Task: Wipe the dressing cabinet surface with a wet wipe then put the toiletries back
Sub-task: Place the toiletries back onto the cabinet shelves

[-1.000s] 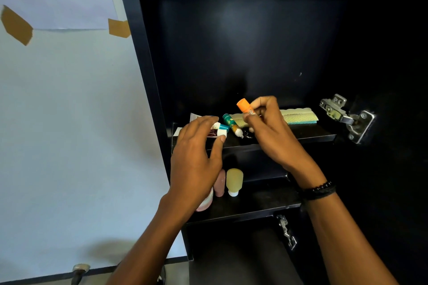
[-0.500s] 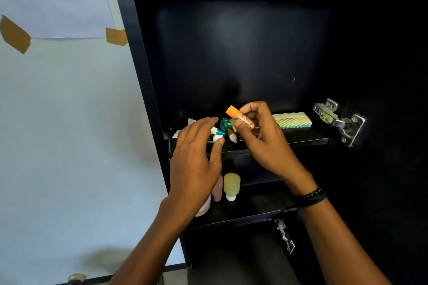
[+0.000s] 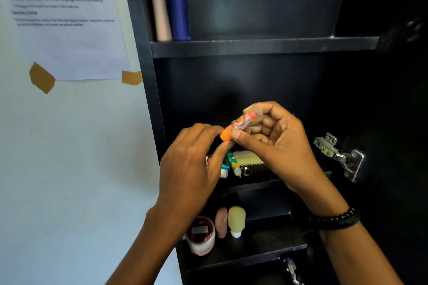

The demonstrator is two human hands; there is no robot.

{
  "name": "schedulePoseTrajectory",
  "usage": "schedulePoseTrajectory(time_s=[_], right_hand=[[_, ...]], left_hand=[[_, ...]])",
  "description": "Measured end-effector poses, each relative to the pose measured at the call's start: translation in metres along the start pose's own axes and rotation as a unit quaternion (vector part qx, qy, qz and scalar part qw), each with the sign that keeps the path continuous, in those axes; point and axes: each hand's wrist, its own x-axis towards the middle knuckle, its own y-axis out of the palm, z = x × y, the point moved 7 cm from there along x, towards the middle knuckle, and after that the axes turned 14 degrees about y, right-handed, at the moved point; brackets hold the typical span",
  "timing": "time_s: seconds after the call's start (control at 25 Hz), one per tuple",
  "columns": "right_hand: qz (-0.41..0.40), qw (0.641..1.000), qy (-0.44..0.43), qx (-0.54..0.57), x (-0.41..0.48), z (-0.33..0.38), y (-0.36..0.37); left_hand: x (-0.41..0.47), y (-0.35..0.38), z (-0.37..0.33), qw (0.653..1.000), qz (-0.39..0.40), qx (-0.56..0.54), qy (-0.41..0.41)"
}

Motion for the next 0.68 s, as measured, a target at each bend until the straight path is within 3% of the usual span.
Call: schedulePoseTrajectory(time_s=[0.44,0.68], right_hand=[[0.014,0.995,-0.101,0.011,0.050,0.129,0.015],[0.042,0.996,-0.076,0.000,0.078,0.153,0.022]], left_hand=[[0.093,-0.094,-0.008,0.974,-0.128,0.123,0.138],[0.132,-0.105,0.009,0.983,-0.133,0.014,0.124]])
